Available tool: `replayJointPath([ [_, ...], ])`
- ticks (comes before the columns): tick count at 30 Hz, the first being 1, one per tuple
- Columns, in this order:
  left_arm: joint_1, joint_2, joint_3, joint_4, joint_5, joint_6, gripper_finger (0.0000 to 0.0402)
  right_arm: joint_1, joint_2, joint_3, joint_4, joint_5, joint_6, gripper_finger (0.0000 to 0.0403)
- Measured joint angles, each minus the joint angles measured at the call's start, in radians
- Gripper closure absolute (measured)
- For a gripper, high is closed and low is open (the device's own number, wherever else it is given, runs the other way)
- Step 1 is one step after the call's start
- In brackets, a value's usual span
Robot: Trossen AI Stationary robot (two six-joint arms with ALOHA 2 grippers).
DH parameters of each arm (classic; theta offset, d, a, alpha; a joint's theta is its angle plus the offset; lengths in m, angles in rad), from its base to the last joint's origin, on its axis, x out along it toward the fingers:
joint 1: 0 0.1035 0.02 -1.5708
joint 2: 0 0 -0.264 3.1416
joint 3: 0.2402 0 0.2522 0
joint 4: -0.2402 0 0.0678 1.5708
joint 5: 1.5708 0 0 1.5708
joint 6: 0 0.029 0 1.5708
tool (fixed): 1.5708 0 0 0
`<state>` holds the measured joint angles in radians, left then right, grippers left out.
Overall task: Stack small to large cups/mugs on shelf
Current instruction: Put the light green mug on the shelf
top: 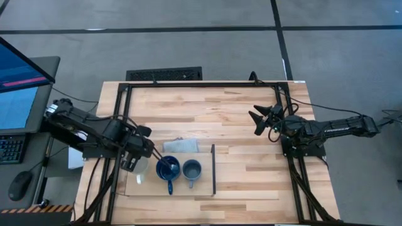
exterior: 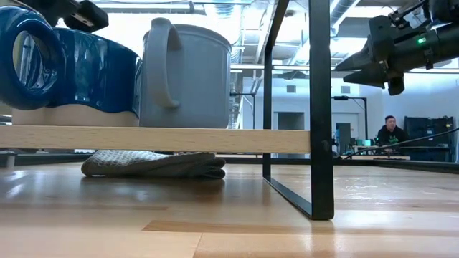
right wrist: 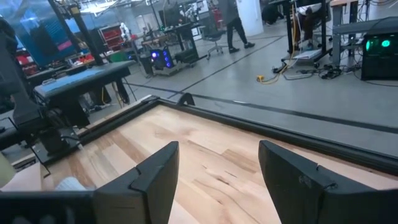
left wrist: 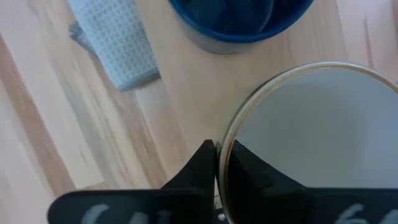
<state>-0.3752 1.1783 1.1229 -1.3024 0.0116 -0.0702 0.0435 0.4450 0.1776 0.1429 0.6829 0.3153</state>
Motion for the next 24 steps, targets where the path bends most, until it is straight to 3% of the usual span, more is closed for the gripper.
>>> replayJointPath([
  [10, -0.021, 0.054, -0.001, 0.023, -0.008, -0.024, 0.039, 0.0, 0.0, 0.0, 0.0, 0.0, 0.0, 0.0159],
  [24, -0.022, 0.042, -0.092, 0.109, 0.065, -0.024, 0.0386, 0.0, 0.0, 0.0, 0.001, 0.0, 0.0, 0.0159],
])
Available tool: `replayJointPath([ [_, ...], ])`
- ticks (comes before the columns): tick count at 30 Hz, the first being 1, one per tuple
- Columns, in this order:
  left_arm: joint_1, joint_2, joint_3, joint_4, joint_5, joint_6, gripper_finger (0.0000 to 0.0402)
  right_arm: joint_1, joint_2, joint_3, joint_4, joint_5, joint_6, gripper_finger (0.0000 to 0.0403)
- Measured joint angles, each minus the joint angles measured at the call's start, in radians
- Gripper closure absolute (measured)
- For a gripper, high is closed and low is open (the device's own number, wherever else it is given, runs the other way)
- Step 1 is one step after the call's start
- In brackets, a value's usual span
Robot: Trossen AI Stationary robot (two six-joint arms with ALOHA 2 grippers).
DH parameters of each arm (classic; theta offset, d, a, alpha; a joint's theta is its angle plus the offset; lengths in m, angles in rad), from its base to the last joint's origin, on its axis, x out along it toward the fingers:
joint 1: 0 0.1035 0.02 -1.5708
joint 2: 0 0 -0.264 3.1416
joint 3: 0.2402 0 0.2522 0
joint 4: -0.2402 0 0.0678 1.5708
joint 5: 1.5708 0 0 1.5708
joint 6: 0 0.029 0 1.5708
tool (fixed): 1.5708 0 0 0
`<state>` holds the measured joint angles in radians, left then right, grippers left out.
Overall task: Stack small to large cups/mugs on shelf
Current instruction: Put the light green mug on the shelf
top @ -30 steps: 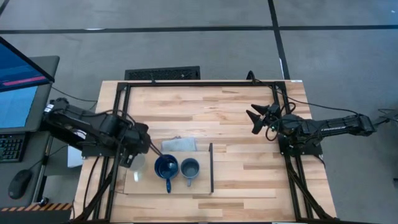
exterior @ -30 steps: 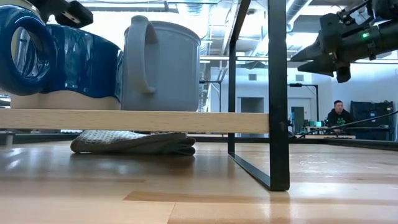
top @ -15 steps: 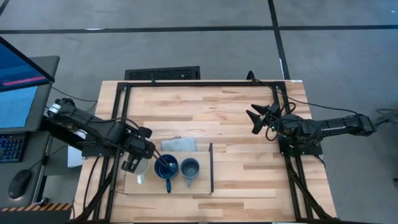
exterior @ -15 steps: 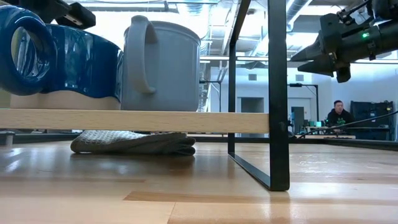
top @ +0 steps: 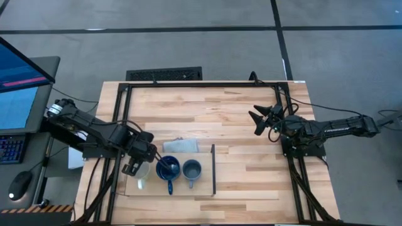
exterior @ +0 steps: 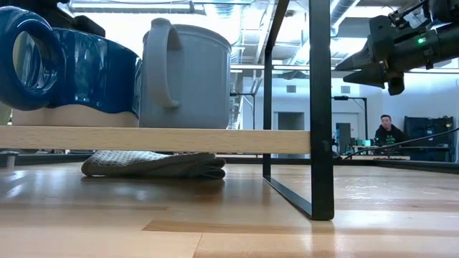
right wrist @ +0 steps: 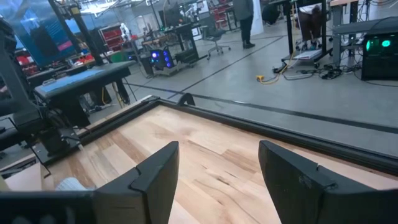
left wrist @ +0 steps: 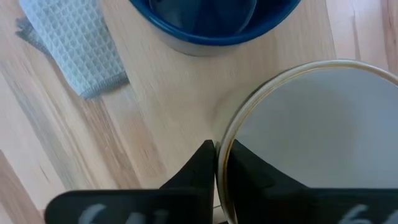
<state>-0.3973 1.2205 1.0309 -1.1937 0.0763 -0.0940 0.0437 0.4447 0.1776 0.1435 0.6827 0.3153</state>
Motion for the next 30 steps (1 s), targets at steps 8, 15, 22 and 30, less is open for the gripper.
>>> replayJointPath([
  [8, -0.001, 0.006, -0.006, 0.028, 0.011, -0.001, 0.036, 0.0, 0.0, 0.0, 0.004, 0.0, 0.0, 0.0159],
  [15, -0.001, 0.01, -0.006, 0.041, 0.006, 0.006, 0.0342, 0.0, 0.0, 0.0, 0.004, 0.0, 0.0, 0.0159],
  [22, 0.0, 0.01, -0.006, 0.047, 0.006, 0.003, 0.031, 0.0, 0.0, 0.0, 0.004, 0.0, 0.0, 0.0159],
  [30, 0.006, 0.01, -0.005, 0.06, 0.022, -0.014, 0.026, 0.0, 0.0, 0.0, 0.007, 0.0, 0.0, 0.0159],
])
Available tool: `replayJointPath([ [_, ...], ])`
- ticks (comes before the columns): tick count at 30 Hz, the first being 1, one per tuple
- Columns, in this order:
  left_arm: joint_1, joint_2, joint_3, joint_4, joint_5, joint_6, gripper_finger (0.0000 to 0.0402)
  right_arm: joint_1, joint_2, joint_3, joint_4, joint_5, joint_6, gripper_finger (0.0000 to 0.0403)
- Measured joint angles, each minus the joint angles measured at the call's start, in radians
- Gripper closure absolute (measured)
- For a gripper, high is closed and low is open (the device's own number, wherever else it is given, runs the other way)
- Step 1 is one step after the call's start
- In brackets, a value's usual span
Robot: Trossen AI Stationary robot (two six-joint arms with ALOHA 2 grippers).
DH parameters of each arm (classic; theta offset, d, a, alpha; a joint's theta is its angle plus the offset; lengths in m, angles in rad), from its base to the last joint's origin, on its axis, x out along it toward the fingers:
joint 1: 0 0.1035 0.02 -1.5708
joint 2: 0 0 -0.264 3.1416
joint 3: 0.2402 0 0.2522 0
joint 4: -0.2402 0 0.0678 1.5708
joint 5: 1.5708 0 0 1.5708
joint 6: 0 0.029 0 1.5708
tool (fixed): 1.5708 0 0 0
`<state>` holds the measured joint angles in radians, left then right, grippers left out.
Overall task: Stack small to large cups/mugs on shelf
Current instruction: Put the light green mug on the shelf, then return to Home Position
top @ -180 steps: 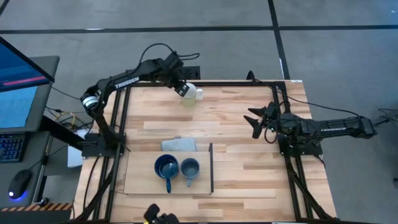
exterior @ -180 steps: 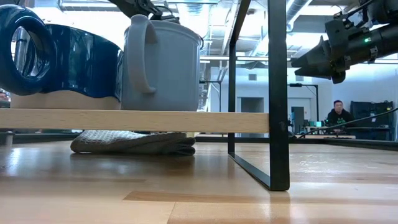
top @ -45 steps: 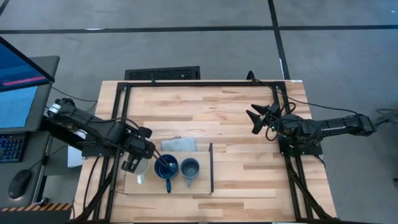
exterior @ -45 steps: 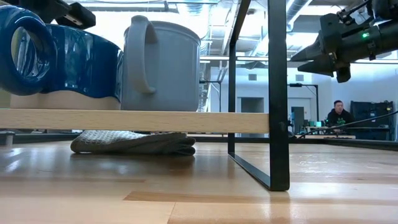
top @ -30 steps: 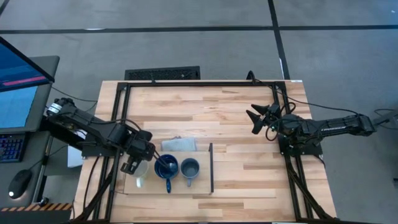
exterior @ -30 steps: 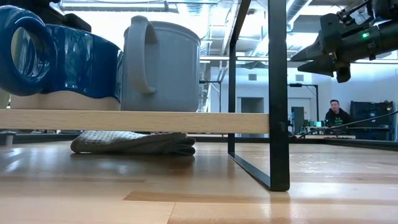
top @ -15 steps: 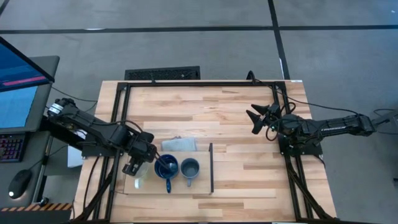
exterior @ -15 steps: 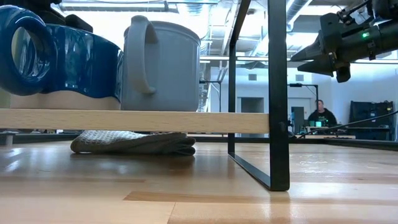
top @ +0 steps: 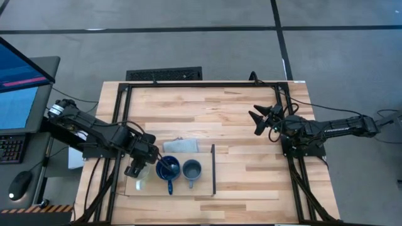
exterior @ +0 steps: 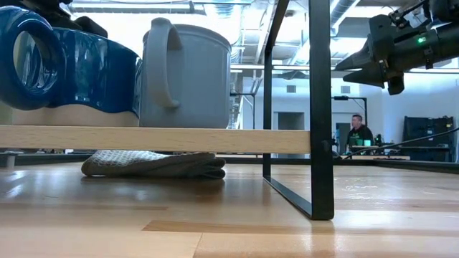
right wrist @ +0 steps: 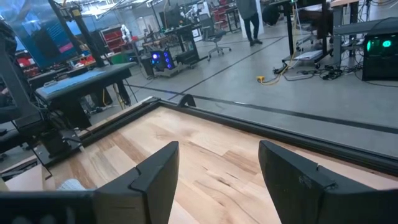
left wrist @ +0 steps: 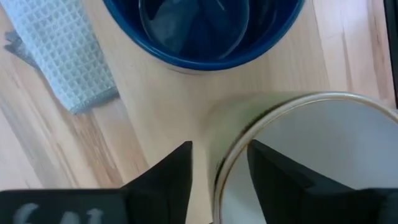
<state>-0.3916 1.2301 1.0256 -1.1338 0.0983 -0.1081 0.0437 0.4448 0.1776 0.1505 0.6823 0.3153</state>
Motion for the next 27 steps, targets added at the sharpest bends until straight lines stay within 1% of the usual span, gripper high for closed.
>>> replayJointPath([
  [3, 0.012, -0.002, 0.002, -0.004, 0.001, -0.021, 0.0247, 0.0, 0.0, 0.0, 0.0, 0.0, 0.0, 0.0159],
  [6, 0.023, -0.003, 0.032, -0.044, 0.001, -0.036, 0.024, 0.0, 0.0, 0.0, 0.0, 0.0, 0.0, 0.0159],
  [12, 0.025, -0.022, 0.163, -0.129, 0.001, -0.034, 0.0239, 0.0, 0.0, 0.0, 0.0, 0.0, -0.001, 0.0159],
  [15, 0.025, -0.063, 0.233, -0.151, -0.055, -0.027, 0.0239, 0.0, 0.0, 0.0, 0.0, 0.0, -0.009, 0.0159],
  [18, 0.025, -0.133, 0.283, -0.15, -0.171, -0.012, 0.0239, 0.0, 0.0, 0.0, 0.0, 0.0, -0.031, 0.0159],
  [20, 0.025, -0.192, 0.3, -0.14, -0.287, -0.008, 0.0239, 0.0, 0.0, 0.0, 0.004, 0.0, -0.062, 0.0159],
  [22, 0.025, -0.258, 0.302, -0.115, -0.436, -0.006, 0.0239, -0.002, 0.0, 0.0, 0.03, 0.0, -0.112, 0.0159],
  [25, 0.025, -0.348, 0.298, -0.067, -0.689, -0.031, 0.0239, -0.021, 0.0, 0.0, 0.119, 0.0, -0.212, 0.0159],
  [27, 0.025, -0.396, 0.298, -0.055, -0.83, -0.05, 0.0239, -0.045, 0.0, 0.0, 0.183, 0.0, -0.288, 0.0159],
])
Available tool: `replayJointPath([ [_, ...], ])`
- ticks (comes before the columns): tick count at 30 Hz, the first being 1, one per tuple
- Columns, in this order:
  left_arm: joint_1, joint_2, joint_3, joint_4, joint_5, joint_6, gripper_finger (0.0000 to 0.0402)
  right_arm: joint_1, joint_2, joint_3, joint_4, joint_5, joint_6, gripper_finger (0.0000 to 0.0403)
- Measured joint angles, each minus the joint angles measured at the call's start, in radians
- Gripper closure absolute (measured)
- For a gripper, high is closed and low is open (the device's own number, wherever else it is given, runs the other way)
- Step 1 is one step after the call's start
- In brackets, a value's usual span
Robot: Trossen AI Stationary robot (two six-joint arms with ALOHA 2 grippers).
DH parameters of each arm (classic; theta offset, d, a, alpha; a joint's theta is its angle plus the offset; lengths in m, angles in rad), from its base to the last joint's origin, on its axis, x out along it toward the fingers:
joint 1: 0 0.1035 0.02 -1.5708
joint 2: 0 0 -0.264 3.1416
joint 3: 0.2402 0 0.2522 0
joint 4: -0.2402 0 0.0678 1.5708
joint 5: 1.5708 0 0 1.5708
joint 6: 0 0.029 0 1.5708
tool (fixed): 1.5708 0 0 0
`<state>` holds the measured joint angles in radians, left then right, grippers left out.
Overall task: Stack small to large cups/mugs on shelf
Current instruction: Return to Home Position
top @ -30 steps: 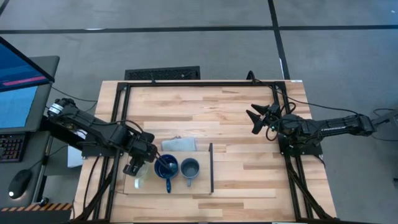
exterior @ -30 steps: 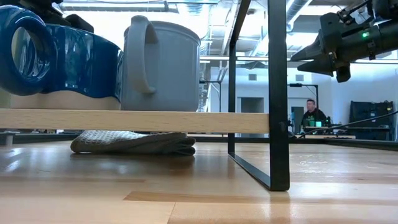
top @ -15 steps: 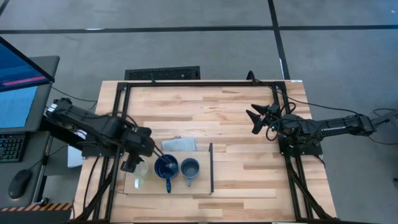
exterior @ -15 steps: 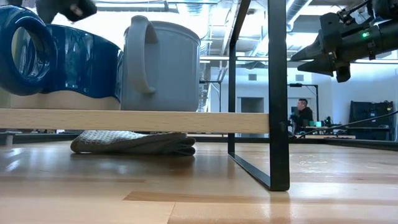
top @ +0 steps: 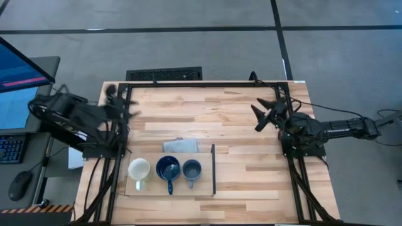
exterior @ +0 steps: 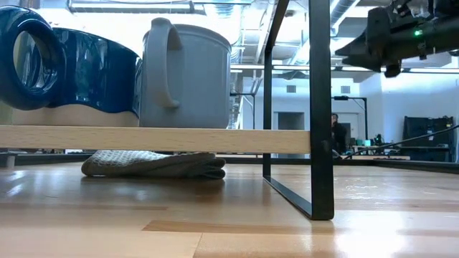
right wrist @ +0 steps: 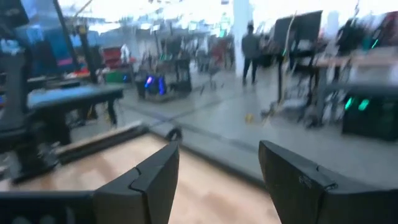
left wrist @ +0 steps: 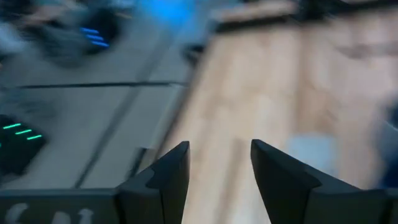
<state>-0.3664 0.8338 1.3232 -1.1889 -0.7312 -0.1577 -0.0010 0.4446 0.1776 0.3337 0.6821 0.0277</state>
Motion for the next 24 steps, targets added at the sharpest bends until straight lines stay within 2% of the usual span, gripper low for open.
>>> replayJointPath([
  [4, 0.0, -0.066, 0.0, 0.015, -0.203, -0.025, 0.0239, -0.07, 0.0, 0.0, 0.083, 0.0, -0.135, 0.0159],
  [9, 0.0, -0.097, -0.006, 0.035, -0.364, -0.077, 0.0239, -0.182, 0.0, 0.0, 0.108, -0.003, -0.21, 0.0159],
  [13, 0.0, -0.125, -0.095, 0.039, -0.499, -0.121, 0.0239, -0.27, 0.0, 0.0, 0.109, -0.045, -0.221, 0.0159],
  [18, 0.0, -0.161, -0.265, 0.061, -0.591, -0.221, 0.0239, -0.366, -0.001, 0.0, 0.118, -0.141, -0.223, 0.0159],
  [21, 0.0, -0.187, -0.347, 0.067, -0.599, -0.293, 0.0239, -0.423, -0.001, 0.0, 0.117, -0.178, -0.223, 0.0159],
  [24, -0.001, -0.213, -0.423, 0.123, -0.598, -0.307, 0.0239, -0.48, -0.001, 0.0, 0.117, -0.323, -0.233, 0.0159],
])
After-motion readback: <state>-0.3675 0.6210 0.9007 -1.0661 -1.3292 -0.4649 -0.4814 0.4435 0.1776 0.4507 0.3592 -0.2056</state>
